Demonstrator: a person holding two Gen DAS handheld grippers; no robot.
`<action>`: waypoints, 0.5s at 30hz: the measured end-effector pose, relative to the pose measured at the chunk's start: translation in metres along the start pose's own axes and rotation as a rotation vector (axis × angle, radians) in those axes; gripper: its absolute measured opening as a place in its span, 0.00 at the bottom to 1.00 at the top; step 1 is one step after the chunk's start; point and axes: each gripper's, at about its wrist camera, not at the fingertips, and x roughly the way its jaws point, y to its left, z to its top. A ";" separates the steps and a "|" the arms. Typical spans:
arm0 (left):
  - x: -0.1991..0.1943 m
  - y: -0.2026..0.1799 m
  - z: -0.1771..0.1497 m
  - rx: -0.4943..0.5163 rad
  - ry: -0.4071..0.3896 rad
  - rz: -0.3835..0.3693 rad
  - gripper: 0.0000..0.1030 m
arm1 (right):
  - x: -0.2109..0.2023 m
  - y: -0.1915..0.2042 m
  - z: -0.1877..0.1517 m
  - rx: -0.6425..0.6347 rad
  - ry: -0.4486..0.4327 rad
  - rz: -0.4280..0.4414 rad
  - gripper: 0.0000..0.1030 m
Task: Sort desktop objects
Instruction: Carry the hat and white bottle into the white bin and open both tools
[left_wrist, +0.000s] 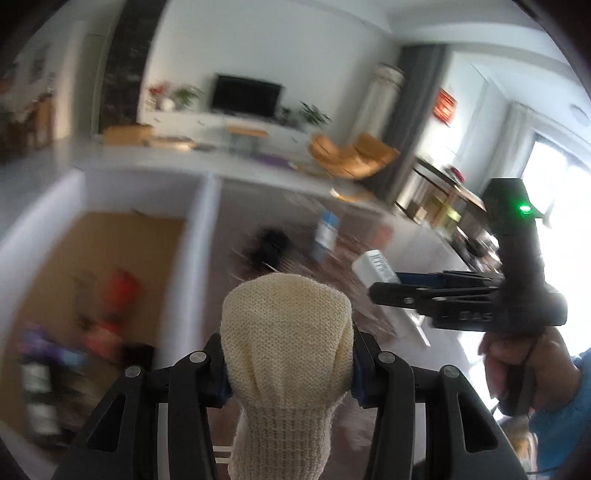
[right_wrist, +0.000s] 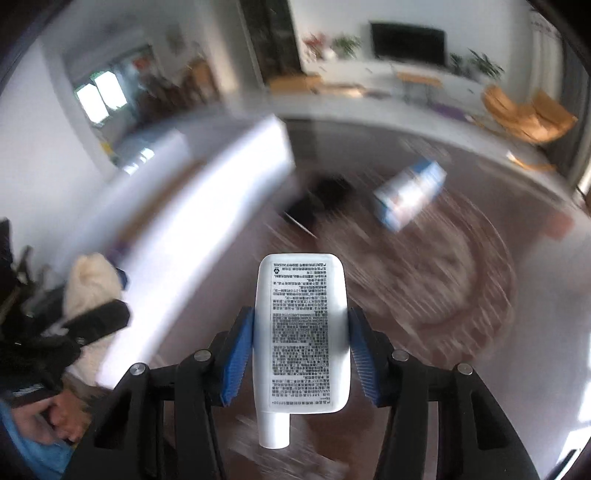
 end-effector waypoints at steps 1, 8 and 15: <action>-0.011 0.016 0.006 -0.013 -0.015 0.036 0.46 | 0.001 0.014 0.009 -0.010 -0.015 0.033 0.50; -0.031 0.140 0.012 -0.108 0.054 0.332 0.46 | 0.045 0.139 0.053 -0.103 -0.030 0.280 0.50; -0.002 0.209 -0.017 -0.239 0.309 0.450 0.61 | 0.120 0.201 0.028 -0.195 0.107 0.258 0.68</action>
